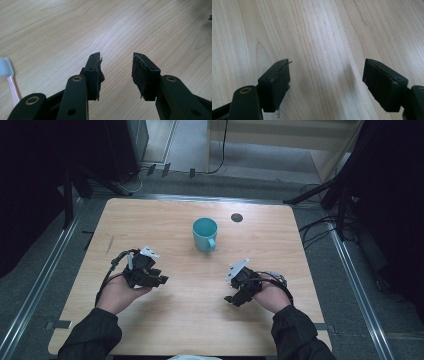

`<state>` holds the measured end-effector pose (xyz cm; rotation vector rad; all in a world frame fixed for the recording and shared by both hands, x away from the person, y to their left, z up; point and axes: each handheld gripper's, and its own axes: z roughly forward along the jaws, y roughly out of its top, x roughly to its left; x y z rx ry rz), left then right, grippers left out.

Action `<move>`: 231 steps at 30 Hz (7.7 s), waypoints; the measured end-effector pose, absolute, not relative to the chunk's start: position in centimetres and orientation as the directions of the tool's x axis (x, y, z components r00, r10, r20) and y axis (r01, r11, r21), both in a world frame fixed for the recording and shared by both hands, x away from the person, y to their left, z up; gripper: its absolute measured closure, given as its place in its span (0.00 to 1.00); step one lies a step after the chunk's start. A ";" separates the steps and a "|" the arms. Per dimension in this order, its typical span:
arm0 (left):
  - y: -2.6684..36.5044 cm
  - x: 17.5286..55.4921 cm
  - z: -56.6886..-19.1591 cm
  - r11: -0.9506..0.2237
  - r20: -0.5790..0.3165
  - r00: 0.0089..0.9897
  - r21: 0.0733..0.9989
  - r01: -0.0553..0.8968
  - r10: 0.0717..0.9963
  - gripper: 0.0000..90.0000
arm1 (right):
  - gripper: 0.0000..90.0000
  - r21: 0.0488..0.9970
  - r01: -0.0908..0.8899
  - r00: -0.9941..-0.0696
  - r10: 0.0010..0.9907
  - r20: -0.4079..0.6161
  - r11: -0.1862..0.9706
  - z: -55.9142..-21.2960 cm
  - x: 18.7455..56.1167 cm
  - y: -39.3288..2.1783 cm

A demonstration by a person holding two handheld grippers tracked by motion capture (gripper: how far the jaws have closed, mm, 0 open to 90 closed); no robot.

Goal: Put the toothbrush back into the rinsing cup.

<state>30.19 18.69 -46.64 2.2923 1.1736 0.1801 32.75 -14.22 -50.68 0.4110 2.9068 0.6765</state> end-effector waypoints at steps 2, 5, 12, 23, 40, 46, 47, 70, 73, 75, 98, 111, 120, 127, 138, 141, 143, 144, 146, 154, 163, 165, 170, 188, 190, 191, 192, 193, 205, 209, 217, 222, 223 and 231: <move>18.9 30.2 -46.6 -0.462 -0.132 0.605 0.526 0.714 0.785 0.65 | 0.24 0.449 0.234 -0.955 0.291 -0.062 0.862 -50.7 32.7 -14.2; 19.4 30.4 -46.6 -0.456 -0.131 0.593 0.518 0.724 0.794 0.65 | 0.24 0.447 0.235 -0.955 0.292 -0.061 0.863 -50.7 32.7 -14.2; 20.5 30.6 -46.4 -0.436 -0.141 0.566 0.498 0.750 0.812 0.66 | 0.24 0.446 0.236 -0.954 0.293 -0.061 0.863 -50.7 32.7 -14.2; 22.1 30.9 -46.4 -0.402 -0.149 0.517 0.465 0.789 0.843 0.66 | 0.24 0.444 0.233 -0.956 0.288 -0.060 0.865 -50.8 32.7 -14.2; 24.6 31.4 -46.6 -0.343 -0.146 0.430 0.403 0.848 0.891 0.66 | 0.24 0.436 0.229 -0.958 0.281 -0.058 0.871 -50.9 32.7 -14.1; 25.4 31.6 -46.8 -0.315 -0.146 0.390 0.373 0.873 0.909 0.66 | 0.24 0.435 0.227 -0.958 0.279 -0.059 0.872 -50.9 32.7 -14.1; 25.5 31.6 -46.9 -0.315 -0.141 0.387 0.369 0.874 0.911 0.66 | 0.24 0.434 0.227 -0.958 0.279 -0.059 0.872 -50.9 32.7 -14.1; 27.6 33.2 -49.0 -0.244 -0.140 0.283 0.248 0.938 0.949 0.67 | 0.24 0.419 0.224 -0.961 0.271 -0.055 0.880 -51.1 32.6 -14.0; 27.7 33.4 -49.3 -0.237 -0.137 0.273 0.233 0.943 0.952 0.68 | 0.24 0.417 0.220 -0.962 0.267 -0.056 0.882 -51.1 32.6 -14.0; 27.8 33.6 -49.6 -0.235 -0.132 0.268 0.225 0.946 0.954 0.68 | 0.24 0.414 0.222 -0.962 0.268 -0.054 0.883 -51.2 32.6 -13.9; 27.4 34.1 -50.7 -0.245 -0.104 0.267 0.180 0.952 0.958 0.72 | 0.24 0.401 0.208 -0.967 0.250 -0.055 0.892 -51.4 32.5 -13.8; 26.9 33.9 -50.7 -0.273 -0.048 0.285 0.178 0.945 0.957 0.81 | 0.24 0.392 0.209 -0.967 0.249 -0.055 0.896 -51.4 32.4 -13.8; 27.1 34.0 -50.7 -0.281 -0.060 0.294 0.166 0.945 0.954 0.86 | 0.24 0.387 0.204 -0.969 0.243 -0.052 0.899 -51.5 32.4 -13.7; 27.4 34.1 -50.7 -0.283 -0.084 0.299 0.162 0.945 0.951 0.87 | 0.24 0.389 0.204 -0.969 0.243 -0.053 0.898 -51.5 32.4 -13.7; 28.0 34.2 -50.5 -0.265 -0.103 0.285 0.173 0.949 0.953 0.87 | 0.24 0.390 0.201 -0.969 0.242 -0.057 0.898 -51.5 32.4 -13.8; 28.0 34.1 -50.2 -0.264 -0.112 0.287 0.184 0.947 0.951 0.87 | 0.24 0.390 0.200 -0.969 0.240 -0.056 0.899 -51.5 32.4 -13.8; 28.0 34.0 -50.0 -0.261 -0.120 0.285 0.188 0.947 0.951 0.87 | 0.24 0.390 0.200 -0.969 0.240 -0.056 0.899 -51.5 32.4 -13.8; 28.0 34.0 -50.0 -0.261 -0.120 0.285 0.188 0.947 0.951 0.87 | 0.24 0.390 0.200 -0.969 0.240 -0.056 0.899 -51.5 32.4 -13.8; 28.1 34.0 -49.7 -0.258 -0.132 0.287 0.203 0.945 0.949 0.87 | 0.24 0.390 0.200 -0.969 0.240 -0.056 0.899 -51.5 32.4 -13.8; 28.2 33.7 -48.7 -0.254 -0.156 0.295 0.242 0.937 0.942 0.87 | 0.24 0.389 0.203 -0.969 0.241 -0.051 0.899 -51.5 32.4 -13.7; 28.3 33.4 -47.7 -0.243 -0.193 0.308 0.300 0.922 0.931 0.87 | 0.24 0.390 0.200 -0.969 0.239 -0.055 0.899 -51.5 32.4 -13.8; 28.3 33.3 -47.5 -0.240 -0.202 0.312 0.317 0.918 0.928 0.87 | 0.24 0.389 0.202 -0.969 0.241 -0.055 0.899 -51.5 32.4 -13.8; 28.2 33.3 -47.3 -0.240 -0.215 0.316 0.317 0.917 0.924 0.87 | 0.24 0.391 0.199 -0.970 0.238 -0.054 0.899 -51.5 32.4 -13.8; 27.8 32.9 -46.0 -0.211 -0.241 0.339 0.435 0.875 0.910 0.87 | 0.24 0.391 0.199 -0.970 0.237 -0.052 0.899 -51.5 32.4 -13.8; 27.6 32.7 -45.8 -0.201 -0.251 0.344 0.462 0.864 0.905 0.87 | 0.24 0.391 0.200 -0.970 0.238 -0.051 0.898 -51.5 32.4 -13.8; 27.6 32.7 -45.8 -0.201 -0.251 0.344 0.462 0.864 0.905 0.87 | 0.24 0.391 0.200 -0.970 0.239 -0.051 0.898 -51.5 32.4 -13.7; 27.5 32.7 -45.6 -0.206 -0.254 0.357 0.473 0.857 0.899 0.87 | 0.24 0.391 0.201 -0.970 0.239 -0.052 0.898 -51.5 32.3 -13.7; 27.4 32.7 -45.5 -0.205 -0.255 0.359 0.479 0.853 0.898 0.87 | 0.24 0.391 0.200 -0.970 0.239 -0.051 0.898 -51.5 32.3 -13.7; 26.0 32.4 -45.0 -0.192 -0.252 0.387 0.561 0.805 0.887 0.87 | 0.24 0.394 0.197 -0.971 0.235 -0.051 0.898 -51.4 32.3 -13.7; 25.4 32.3 -44.8 -0.193 -0.249 0.400 0.584 0.788 0.882 0.87 | 0.24 0.394 0.196 -0.971 0.235 -0.050 0.898 -51.4 32.3 -13.8; 24.0 32.2 -44.8 -0.219 -0.248 0.436 0.595 0.773 0.865 0.87 | 0.24 0.394 0.192 -0.971 0.231 -0.054 0.899 -51.4 32.3 -13.8; 23.1 32.6 -44.4 -0.223 -0.238 0.454 0.623 0.750 0.859 0.87 | 0.24 0.393 0.207 -0.968 0.246 -0.052 0.896 -51.4 32.3 -13.9; 22.9 32.8 -44.3 -0.223 -0.240 0.459 0.630 0.744 0.855 0.87 | 0.24 0.393 0.207 -0.968 0.246 -0.052 0.896 -51.4 32.3 -14.0; 21.1 33.8 -43.9 -0.235 -0.249 0.492 0.647 0.725 0.834 0.87 | 0.24 0.394 0.205 -0.968 0.245 -0.053 0.896 -51.4 32.2 -14.0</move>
